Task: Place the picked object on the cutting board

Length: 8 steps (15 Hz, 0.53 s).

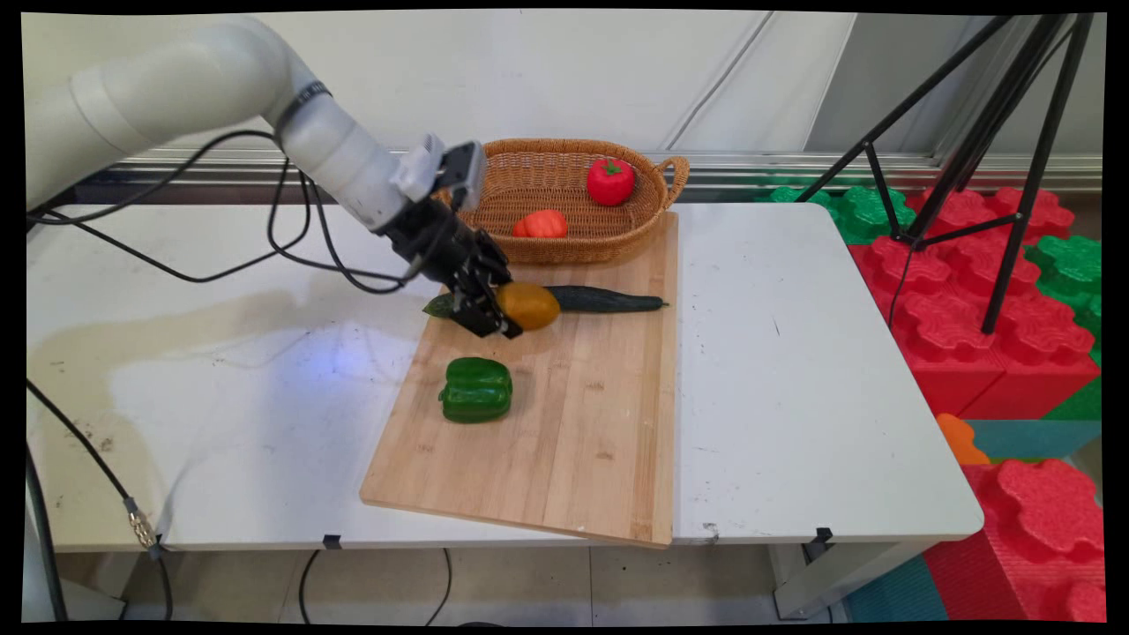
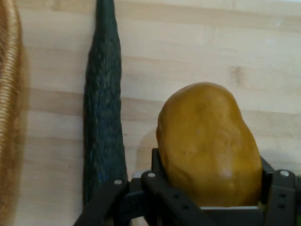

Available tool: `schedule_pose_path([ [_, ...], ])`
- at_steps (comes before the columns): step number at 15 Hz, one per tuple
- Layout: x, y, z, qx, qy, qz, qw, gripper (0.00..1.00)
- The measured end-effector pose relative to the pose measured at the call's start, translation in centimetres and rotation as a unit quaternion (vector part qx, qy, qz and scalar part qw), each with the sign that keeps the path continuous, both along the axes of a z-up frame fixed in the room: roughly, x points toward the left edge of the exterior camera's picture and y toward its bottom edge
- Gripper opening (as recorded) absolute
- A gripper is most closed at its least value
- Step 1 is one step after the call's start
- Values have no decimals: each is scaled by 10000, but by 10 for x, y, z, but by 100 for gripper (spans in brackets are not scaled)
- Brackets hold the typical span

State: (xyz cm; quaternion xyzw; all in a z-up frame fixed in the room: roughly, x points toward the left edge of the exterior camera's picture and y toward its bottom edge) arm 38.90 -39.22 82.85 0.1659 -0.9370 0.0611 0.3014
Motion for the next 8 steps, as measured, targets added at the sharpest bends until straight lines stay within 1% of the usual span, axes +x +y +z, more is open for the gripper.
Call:
schedule_pose_path([
  [5,-26,-11,-25,104,-90,31,9999,0],
  [6,-30,-13,-29,120,-97,43,9999,100],
  [8,-35,-16,-33,146,-104,68,9998,100],
])
